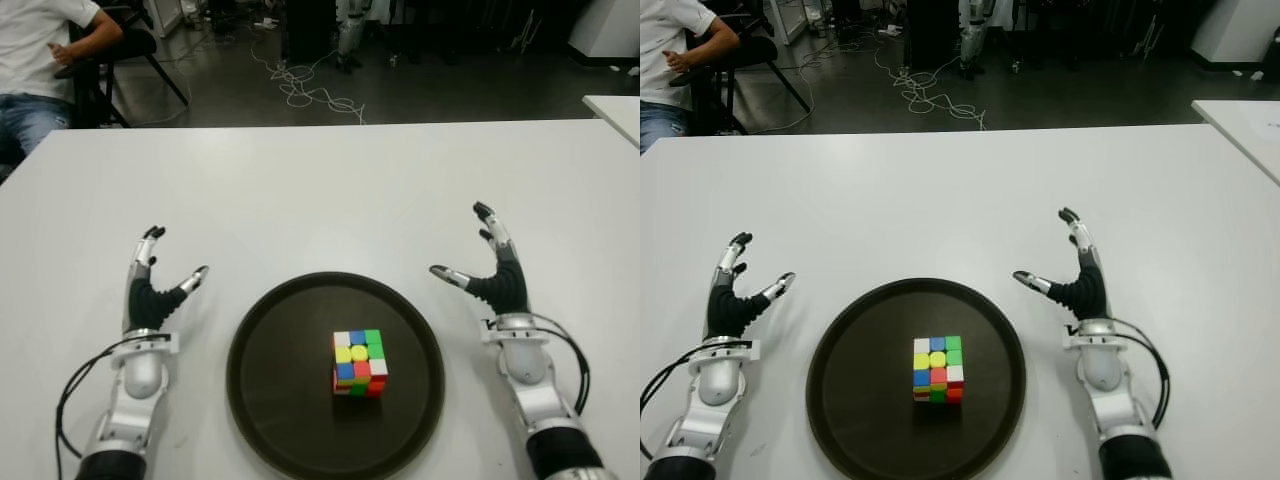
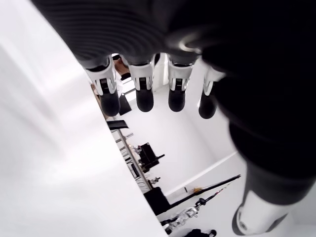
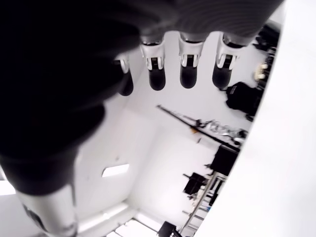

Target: Pick up the Rubik's Cube and put it in the plate

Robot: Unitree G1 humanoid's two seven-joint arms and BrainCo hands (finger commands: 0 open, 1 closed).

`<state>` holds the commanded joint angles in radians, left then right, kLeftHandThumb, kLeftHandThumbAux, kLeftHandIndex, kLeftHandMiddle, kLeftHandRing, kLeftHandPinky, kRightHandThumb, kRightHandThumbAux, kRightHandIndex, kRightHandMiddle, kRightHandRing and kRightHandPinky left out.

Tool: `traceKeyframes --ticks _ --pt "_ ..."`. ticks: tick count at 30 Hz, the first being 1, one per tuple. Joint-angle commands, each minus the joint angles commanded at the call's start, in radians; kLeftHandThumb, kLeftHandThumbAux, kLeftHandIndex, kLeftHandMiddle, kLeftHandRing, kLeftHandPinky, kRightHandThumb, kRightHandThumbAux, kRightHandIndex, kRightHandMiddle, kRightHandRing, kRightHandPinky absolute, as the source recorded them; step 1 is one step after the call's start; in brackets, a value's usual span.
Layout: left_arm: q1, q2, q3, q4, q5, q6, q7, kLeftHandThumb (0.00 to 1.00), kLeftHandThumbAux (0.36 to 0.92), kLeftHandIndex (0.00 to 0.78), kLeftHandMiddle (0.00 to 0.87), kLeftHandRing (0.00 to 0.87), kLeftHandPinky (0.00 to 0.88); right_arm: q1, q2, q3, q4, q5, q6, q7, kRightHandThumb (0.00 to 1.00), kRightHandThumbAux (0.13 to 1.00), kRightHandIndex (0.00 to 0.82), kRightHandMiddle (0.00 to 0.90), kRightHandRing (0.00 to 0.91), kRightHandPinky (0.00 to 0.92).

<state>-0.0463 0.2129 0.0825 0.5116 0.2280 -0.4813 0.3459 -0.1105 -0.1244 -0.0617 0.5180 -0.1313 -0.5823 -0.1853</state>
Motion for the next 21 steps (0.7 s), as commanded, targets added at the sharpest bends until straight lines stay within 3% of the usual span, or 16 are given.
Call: traceKeyframes --ticks 8,21 --pt "0.0 -0.009 0.013 0.035 0.022 -0.094 0.049 0.0 0.717 0.0 0.0 0.0 0.0 0.019 0.011 -0.019 -0.018 0.022 0.023 -0.008 0.0 0.783 0.0 0.0 0.0 0.0" --pt "-0.01 -0.009 0.019 0.084 0.036 -0.139 0.087 0.0 0.633 0.0 0.0 0.0 0.0 0.029 0.007 -0.027 0.015 -0.006 -0.025 -0.028 0.0 0.83 0.0 0.0 0.0 0.0"
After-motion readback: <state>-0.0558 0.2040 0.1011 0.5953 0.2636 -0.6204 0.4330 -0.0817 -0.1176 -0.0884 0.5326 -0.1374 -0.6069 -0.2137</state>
